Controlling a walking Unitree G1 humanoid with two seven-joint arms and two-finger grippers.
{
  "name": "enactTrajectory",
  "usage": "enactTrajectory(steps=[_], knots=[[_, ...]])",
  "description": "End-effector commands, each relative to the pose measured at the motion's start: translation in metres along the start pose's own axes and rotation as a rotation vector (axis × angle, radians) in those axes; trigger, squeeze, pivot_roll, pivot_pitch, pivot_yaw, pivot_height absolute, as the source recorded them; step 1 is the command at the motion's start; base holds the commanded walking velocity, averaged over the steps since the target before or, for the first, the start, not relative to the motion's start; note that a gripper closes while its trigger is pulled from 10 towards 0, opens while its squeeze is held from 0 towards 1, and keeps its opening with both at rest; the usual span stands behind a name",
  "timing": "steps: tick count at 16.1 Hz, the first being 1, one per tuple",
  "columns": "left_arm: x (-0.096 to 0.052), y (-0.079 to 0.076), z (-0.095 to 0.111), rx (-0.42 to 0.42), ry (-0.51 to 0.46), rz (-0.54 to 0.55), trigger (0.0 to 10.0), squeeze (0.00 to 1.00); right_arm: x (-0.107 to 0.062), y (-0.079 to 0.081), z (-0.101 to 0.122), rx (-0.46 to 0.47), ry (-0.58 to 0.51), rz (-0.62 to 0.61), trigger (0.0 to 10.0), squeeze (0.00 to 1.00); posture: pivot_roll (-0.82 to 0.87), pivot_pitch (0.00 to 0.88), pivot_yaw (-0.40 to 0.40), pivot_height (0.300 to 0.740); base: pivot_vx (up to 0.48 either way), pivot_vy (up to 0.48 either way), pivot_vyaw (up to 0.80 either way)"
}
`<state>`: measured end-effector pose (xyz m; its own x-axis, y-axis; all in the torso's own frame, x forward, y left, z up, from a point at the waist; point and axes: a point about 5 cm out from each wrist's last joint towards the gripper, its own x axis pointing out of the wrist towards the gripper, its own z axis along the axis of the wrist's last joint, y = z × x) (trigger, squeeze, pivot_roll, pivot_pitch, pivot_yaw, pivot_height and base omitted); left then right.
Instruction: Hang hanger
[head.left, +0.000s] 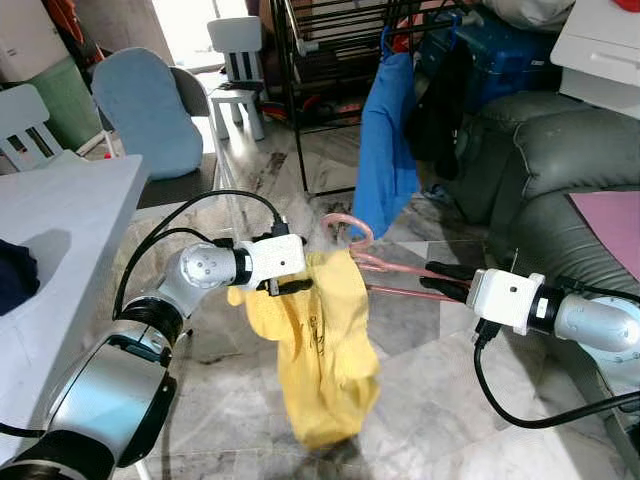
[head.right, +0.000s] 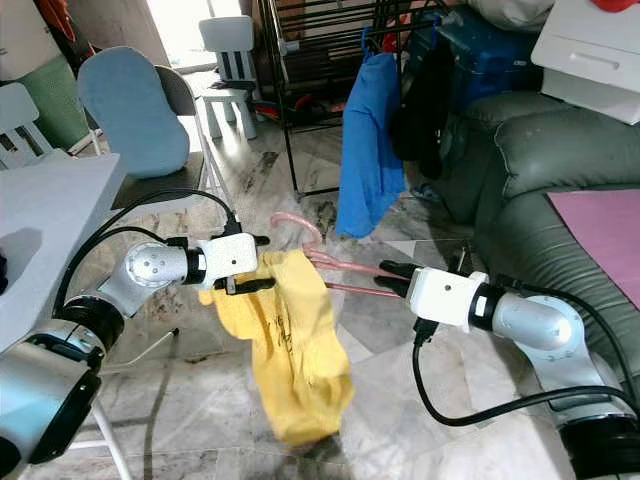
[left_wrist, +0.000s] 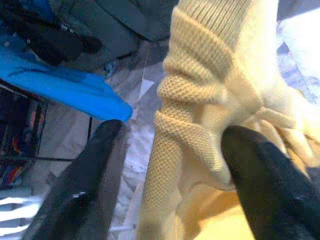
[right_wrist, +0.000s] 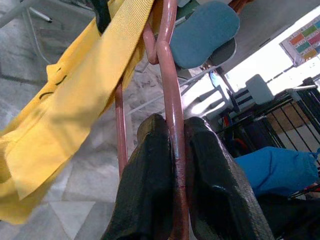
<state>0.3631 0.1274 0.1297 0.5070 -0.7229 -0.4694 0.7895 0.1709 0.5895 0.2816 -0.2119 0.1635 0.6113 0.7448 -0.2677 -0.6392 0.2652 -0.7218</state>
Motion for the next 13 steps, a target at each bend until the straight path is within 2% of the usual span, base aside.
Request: enactTrajectory(steps=[1,13], knots=[[-0.0052,0.0046,-0.0034,0.004,0.031,-0.008,0.0,0.00,0.0015,-0.0082,0.0130,-0.060,-0.058,-0.027,10.0,0.00,-0.25,0.000,0.115,0.740,0.000,0.000,0.00],[-0.0014,-0.0048,-0.0070,-0.051,0.057,-0.105,0.0,0.00,0.0036,-0.0066,0.0120,-0.077,-0.057,-0.012,10.0,0.00,-0.26,0.000,0.113,0.740,0.000,0.000,0.00]])
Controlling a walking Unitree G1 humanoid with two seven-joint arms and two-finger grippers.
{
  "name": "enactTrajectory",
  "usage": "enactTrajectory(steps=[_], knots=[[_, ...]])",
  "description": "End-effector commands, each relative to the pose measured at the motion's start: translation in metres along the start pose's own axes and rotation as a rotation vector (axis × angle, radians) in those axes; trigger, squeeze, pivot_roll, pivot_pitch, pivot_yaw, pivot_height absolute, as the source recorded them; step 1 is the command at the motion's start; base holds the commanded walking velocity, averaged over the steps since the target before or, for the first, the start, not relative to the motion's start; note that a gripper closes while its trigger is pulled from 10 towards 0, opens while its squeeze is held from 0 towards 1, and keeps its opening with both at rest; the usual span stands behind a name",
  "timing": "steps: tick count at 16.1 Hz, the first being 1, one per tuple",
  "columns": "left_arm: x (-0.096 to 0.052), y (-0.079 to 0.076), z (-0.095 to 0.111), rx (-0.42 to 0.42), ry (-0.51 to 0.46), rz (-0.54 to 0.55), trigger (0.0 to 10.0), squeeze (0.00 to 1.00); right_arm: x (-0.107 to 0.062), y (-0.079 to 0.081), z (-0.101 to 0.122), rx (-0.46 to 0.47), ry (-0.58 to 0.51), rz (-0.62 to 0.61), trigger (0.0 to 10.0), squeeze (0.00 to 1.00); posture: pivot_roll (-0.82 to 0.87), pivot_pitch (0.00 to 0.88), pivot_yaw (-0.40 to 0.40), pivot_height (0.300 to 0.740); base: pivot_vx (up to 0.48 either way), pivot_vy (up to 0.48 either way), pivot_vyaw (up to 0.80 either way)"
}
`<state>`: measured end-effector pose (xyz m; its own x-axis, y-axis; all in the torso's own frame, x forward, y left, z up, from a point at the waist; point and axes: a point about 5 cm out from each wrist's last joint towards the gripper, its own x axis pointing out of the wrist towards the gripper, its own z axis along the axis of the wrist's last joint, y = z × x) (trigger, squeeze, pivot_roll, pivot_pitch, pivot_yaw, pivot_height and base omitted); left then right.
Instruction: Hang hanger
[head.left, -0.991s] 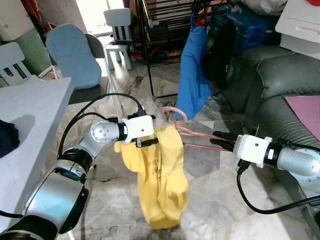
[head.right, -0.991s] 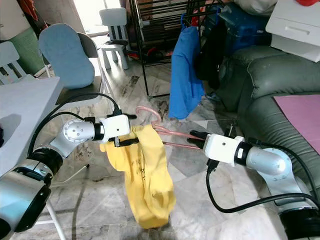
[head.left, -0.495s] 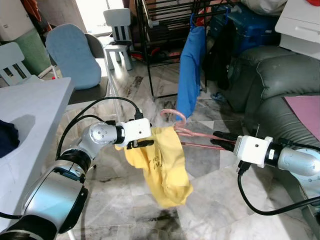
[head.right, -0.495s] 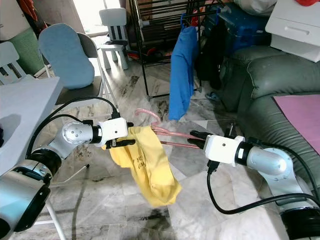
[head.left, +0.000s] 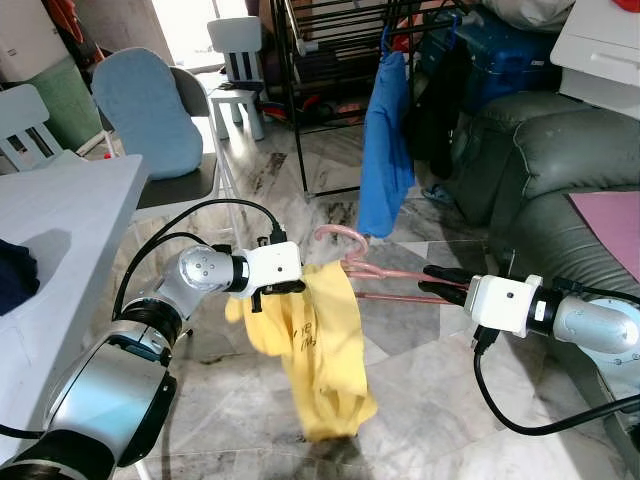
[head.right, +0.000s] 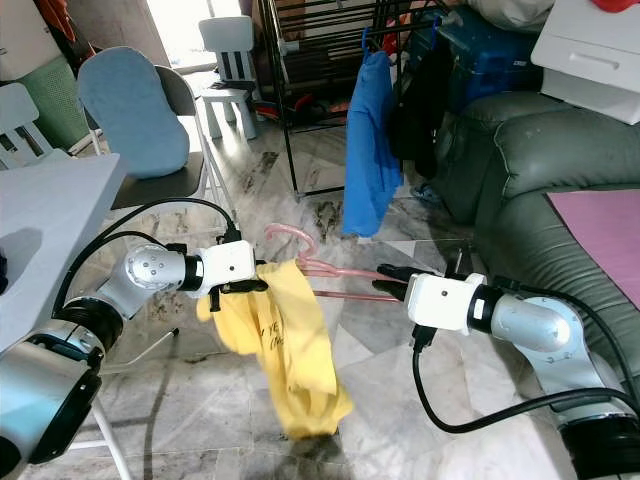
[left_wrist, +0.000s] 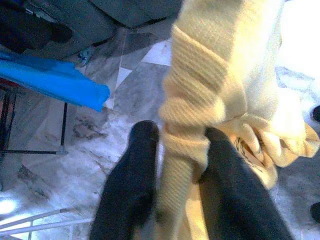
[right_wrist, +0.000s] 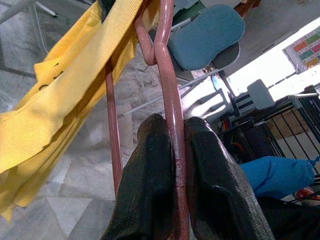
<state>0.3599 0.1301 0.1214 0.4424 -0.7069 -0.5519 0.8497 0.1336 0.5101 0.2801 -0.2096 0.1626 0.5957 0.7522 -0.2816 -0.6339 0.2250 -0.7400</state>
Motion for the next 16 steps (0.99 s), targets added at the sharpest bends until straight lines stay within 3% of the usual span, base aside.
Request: enactTrajectory(steps=[1,8,9,11,12,14,16], knots=[[-0.002,0.002,-0.001,-0.010,0.013,-0.020,0.0,0.00,0.003,-0.010,0.010,-0.042,-0.054,-0.038,10.0,0.00,-0.26,0.000,0.114,0.740,0.000,0.000,0.00],[-0.003,0.002,-0.003,-0.055,0.012,-0.024,0.0,0.00,0.007,-0.009,0.008,-0.021,-0.053,-0.033,10.0,0.00,-0.25,0.000,0.110,0.740,0.000,0.000,0.00],[-0.003,0.002,-0.003,-0.059,0.011,-0.019,0.0,0.00,0.007,-0.009,0.007,0.008,-0.051,-0.022,10.0,1.00,-0.25,0.000,0.110,0.740,0.000,0.000,0.00],[-0.004,0.003,-0.005,-0.085,0.003,0.002,0.0,0.00,0.008,-0.009,0.006,0.016,-0.046,-0.017,10.0,1.00,-0.25,0.000,0.108,0.740,0.000,0.000,0.00],[-0.007,0.005,-0.006,-0.157,-0.028,0.047,0.0,0.00,0.006,-0.009,0.002,0.001,-0.017,0.007,10.0,1.00,-0.25,0.000,0.110,0.740,0.000,0.000,0.00],[-0.012,0.007,-0.011,-0.214,-0.042,0.087,0.0,0.00,0.001,-0.009,-0.005,-0.020,0.033,0.039,10.0,1.00,-0.26,0.000,0.116,0.740,0.000,0.000,0.00],[-0.017,0.002,-0.023,-0.276,-0.037,0.118,0.0,0.00,-0.009,-0.020,-0.012,-0.032,0.088,0.021,10.0,1.00,-0.26,0.000,0.114,0.740,0.000,0.000,0.00]])
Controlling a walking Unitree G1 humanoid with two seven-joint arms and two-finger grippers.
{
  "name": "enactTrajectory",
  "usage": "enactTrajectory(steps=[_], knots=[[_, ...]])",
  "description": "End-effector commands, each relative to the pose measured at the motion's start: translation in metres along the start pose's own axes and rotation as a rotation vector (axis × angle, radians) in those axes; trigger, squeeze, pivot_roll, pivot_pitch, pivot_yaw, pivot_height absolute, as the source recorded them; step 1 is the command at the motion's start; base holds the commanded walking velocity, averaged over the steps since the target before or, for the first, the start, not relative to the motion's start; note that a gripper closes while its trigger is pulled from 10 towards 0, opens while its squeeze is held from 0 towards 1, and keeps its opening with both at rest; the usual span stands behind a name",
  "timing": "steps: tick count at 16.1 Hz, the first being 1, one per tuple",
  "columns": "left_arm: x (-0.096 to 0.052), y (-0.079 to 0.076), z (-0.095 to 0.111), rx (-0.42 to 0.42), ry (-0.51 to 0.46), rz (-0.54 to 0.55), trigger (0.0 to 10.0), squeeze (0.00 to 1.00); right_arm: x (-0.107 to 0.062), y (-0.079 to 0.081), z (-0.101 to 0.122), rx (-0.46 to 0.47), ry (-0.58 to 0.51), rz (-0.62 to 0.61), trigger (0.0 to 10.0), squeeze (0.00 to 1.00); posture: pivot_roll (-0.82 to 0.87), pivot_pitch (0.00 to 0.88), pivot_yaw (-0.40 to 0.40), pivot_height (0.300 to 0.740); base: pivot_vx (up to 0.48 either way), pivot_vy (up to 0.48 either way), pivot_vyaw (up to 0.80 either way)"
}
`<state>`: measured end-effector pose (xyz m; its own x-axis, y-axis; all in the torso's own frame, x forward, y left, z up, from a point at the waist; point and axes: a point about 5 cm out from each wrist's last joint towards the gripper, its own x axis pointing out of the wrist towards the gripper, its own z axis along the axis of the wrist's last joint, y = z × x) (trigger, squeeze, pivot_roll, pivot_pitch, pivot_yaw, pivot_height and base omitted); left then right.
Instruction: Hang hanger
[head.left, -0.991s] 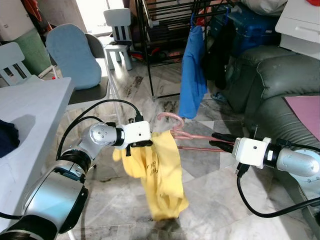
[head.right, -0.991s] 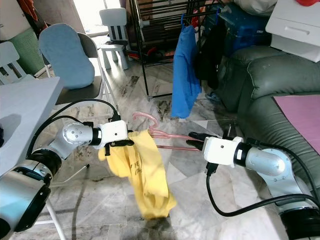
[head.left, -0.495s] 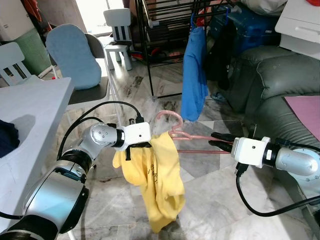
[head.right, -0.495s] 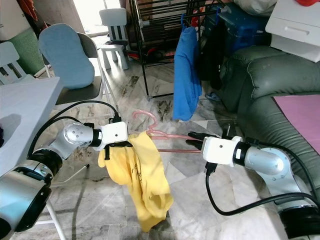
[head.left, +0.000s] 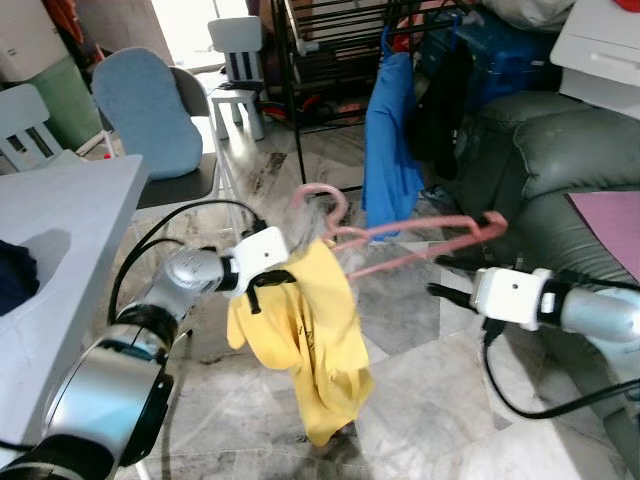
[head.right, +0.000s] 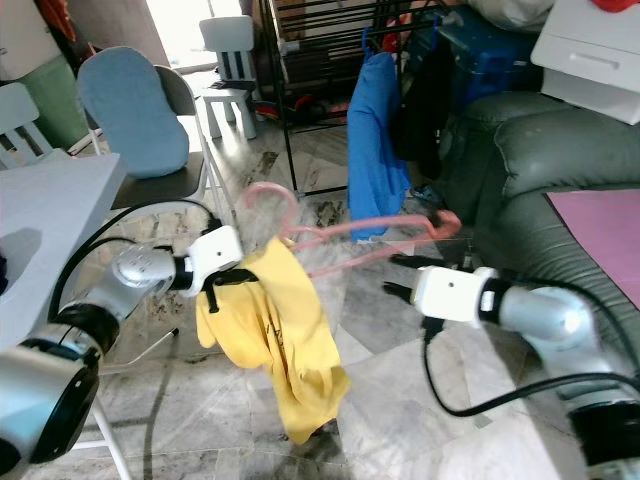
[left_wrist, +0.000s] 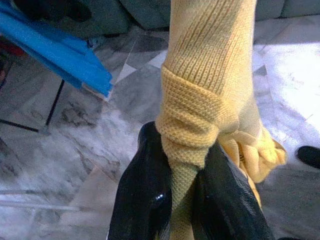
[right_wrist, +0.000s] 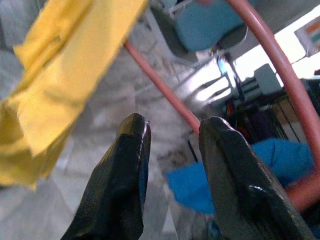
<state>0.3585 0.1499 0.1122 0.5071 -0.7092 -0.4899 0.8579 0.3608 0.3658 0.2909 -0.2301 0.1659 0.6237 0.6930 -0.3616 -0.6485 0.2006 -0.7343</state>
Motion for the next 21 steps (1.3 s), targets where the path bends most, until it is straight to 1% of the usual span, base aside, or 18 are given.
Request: enactTrajectory(steps=[1,2,3,5,6,7,9,10,11,12,14,15,16,17,18,19,20,21], knots=[[-0.009,0.004,-0.007,-0.032,-0.002,0.041,0.0,0.00,-0.003,-0.012,0.002,-0.039,0.013,-0.026,10.0,1.00,-0.26,0.000,0.112,0.740,0.000,0.000,0.00],[-0.010,0.003,-0.011,-0.045,-0.004,0.071,0.0,0.00,-0.006,-0.018,0.000,-0.051,0.030,-0.050,10.0,1.00,-0.26,0.000,0.106,0.740,0.000,0.000,0.00],[-0.010,0.004,-0.011,-0.049,-0.008,0.082,0.0,0.00,-0.006,-0.019,0.000,-0.051,0.030,-0.060,10.0,1.00,-0.26,0.000,0.105,0.740,0.000,0.000,0.00],[-0.012,0.007,-0.008,-0.026,-0.023,0.133,0.0,0.00,-0.004,-0.018,0.002,-0.031,0.012,-0.085,10.0,1.00,-0.26,0.000,0.096,0.740,0.000,0.000,0.00],[-0.015,0.015,-0.006,-0.012,-0.031,0.206,0.0,0.00,0.000,-0.013,0.004,0.004,-0.016,-0.104,10.0,1.00,-0.25,0.000,0.098,0.740,0.000,0.000,0.00],[-0.017,0.019,-0.004,-0.015,-0.044,0.251,0.0,0.00,0.003,-0.008,0.006,0.036,-0.032,-0.112,10.0,1.00,-0.25,0.000,0.100,0.740,0.000,0.000,0.00],[-0.022,0.026,-0.004,-0.055,-0.066,0.352,0.0,0.00,0.008,0.006,0.007,0.104,-0.060,-0.122,10.0,1.00,-0.25,0.000,0.113,0.740,0.000,0.000,0.00],[-0.023,0.027,-0.004,-0.063,-0.071,0.362,0.0,0.00,0.009,0.008,0.008,0.112,-0.062,-0.123,10.0,1.00,-0.25,0.000,0.113,0.740,0.000,0.000,0.00],[-0.023,0.026,-0.008,-0.113,-0.079,0.403,0.0,0.00,0.013,0.017,0.008,0.169,-0.073,-0.150,10.0,1.00,-0.26,0.000,0.124,0.740,0.000,0.000,0.00],[-0.022,0.024,-0.010,-0.138,-0.093,0.420,0.0,0.00,0.015,0.021,0.006,0.212,-0.074,-0.173,10.0,1.00,-0.26,0.000,0.127,0.740,0.000,0.000,0.00],[-0.018,0.019,-0.011,-0.261,-0.172,0.477,0.0,0.00,0.023,0.030,-0.005,0.373,-0.046,-0.268,10.0,1.00,-0.26,0.000,0.123,0.740,0.000,0.000,0.00],[-0.016,0.017,-0.011,-0.292,-0.194,0.484,0.0,0.00,0.025,0.032,-0.008,0.417,-0.032,-0.286,10.0,1.00,-0.25,0.000,0.121,0.740,0.000,0.000,0.00],[-0.012,0.012,-0.009,-0.327,-0.250,0.478,0.0,0.00,0.032,0.038,-0.015,0.514,0.010,-0.335,10.0,1.00,-0.25,0.000,0.115,0.740,0.000,0.000,0.00],[-0.007,0.005,-0.005,-0.340,-0.311,0.455,0.0,0.00,0.042,0.046,-0.023,0.663,0.058,-0.370,10.0,0.00,-0.24,0.000,0.103,0.740,0.000,0.000,0.00],[-0.006,0.004,-0.004,-0.338,-0.322,0.448,0.0,0.00,0.044,0.047,-0.024,0.688,0.061,-0.372,10.0,0.00,-0.24,0.000,0.103,0.740,0.000,0.000,0.00],[-0.001,-0.001,0.002,-0.312,-0.353,0.401,0.0,0.00,0.051,0.047,-0.027,0.739,0.086,-0.403,10.0,0.00,-0.23,0.000,0.094,0.740,0.000,0.000,0.00],[0.001,-0.006,0.005,-0.256,-0.354,0.339,0.0,0.00,0.056,0.046,-0.028,0.763,0.109,-0.417,10.0,0.00,-0.22,0.000,0.092,0.740,0.000,0.000,0.00],[0.001,-0.008,0.007,-0.221,-0.355,0.292,0.0,0.00,0.060,0.043,-0.029,0.759,0.142,-0.452,10.0,0.00,-0.22,0.000,0.093,0.740,0.000,0.000,0.00]])
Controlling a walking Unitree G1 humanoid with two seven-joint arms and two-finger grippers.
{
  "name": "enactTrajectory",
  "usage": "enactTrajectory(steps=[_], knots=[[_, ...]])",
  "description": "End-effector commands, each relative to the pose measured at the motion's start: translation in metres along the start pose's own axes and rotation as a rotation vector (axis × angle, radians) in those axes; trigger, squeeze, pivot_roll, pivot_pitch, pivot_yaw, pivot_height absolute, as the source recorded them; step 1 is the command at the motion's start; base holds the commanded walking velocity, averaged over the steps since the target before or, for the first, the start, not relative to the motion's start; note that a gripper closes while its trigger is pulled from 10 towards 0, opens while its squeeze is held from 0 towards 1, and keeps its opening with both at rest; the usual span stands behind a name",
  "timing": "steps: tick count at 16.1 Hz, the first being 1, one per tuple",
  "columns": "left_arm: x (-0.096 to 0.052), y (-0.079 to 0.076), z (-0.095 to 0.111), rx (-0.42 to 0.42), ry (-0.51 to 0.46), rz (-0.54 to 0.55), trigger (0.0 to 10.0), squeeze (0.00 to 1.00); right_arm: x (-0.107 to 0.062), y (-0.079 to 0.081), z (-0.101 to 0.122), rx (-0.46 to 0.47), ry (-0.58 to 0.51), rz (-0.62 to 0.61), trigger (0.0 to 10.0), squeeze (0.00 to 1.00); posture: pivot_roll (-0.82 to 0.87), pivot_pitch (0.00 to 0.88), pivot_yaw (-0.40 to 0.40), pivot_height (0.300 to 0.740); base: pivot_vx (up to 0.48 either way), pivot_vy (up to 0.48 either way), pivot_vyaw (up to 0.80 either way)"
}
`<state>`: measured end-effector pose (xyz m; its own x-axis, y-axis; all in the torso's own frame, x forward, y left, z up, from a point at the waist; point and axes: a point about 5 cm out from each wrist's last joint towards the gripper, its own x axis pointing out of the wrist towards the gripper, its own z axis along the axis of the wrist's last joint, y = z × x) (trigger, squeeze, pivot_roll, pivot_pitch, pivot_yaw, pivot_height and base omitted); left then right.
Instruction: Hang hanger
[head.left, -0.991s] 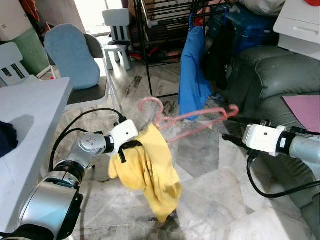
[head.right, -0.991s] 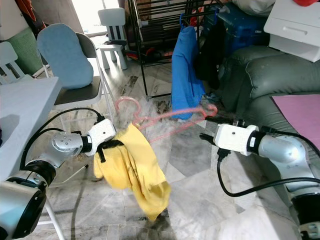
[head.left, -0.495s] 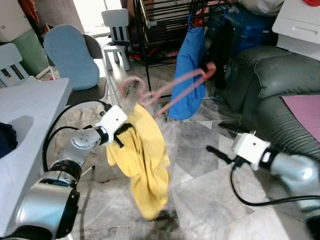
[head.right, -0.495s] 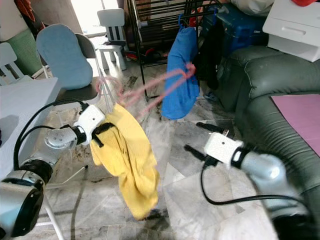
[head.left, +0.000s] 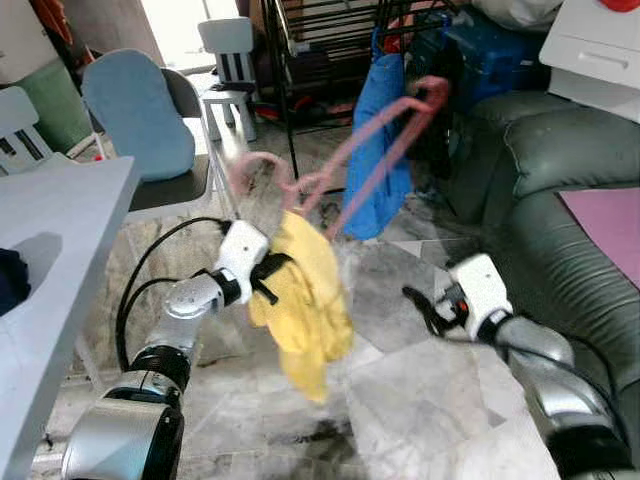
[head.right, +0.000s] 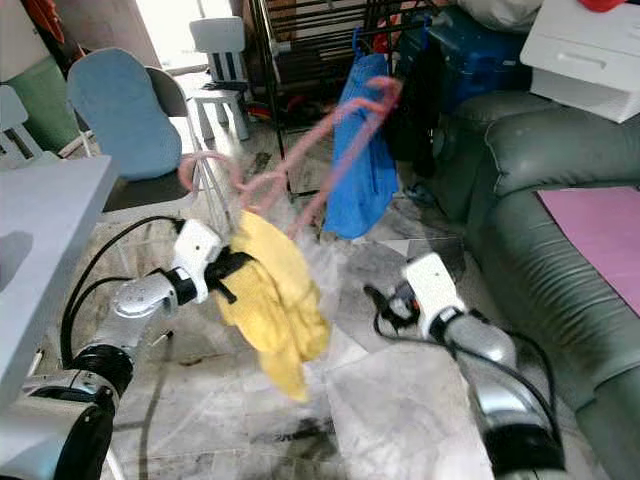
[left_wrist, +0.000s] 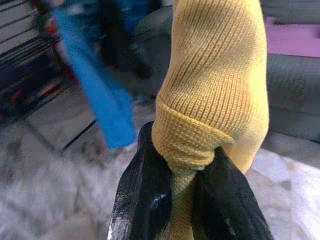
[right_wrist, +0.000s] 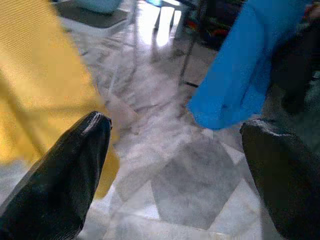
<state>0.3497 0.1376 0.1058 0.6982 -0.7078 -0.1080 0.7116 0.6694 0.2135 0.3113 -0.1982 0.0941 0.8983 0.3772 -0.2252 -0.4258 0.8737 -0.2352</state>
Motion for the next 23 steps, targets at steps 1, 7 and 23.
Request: enactTrajectory(steps=[1,7,23], knots=[[-0.002,0.003,0.010,0.077,-0.028,-0.054,0.0,0.00,0.005,0.000,0.006,0.053,-0.023,-0.013,10.0,1.00,-0.22,0.000,0.094,0.740,0.000,0.000,0.00],[0.005,-0.009,0.050,0.393,-0.151,-0.327,0.0,0.00,0.022,0.009,0.020,0.197,-0.043,-0.032,10.0,1.00,-0.20,0.000,0.105,0.740,0.000,0.000,0.00],[0.028,0.003,0.094,0.605,-0.226,-0.195,0.0,0.00,0.004,0.050,0.027,0.191,-0.013,0.381,10.0,0.00,-0.22,0.000,0.114,0.740,0.000,0.000,0.00]])
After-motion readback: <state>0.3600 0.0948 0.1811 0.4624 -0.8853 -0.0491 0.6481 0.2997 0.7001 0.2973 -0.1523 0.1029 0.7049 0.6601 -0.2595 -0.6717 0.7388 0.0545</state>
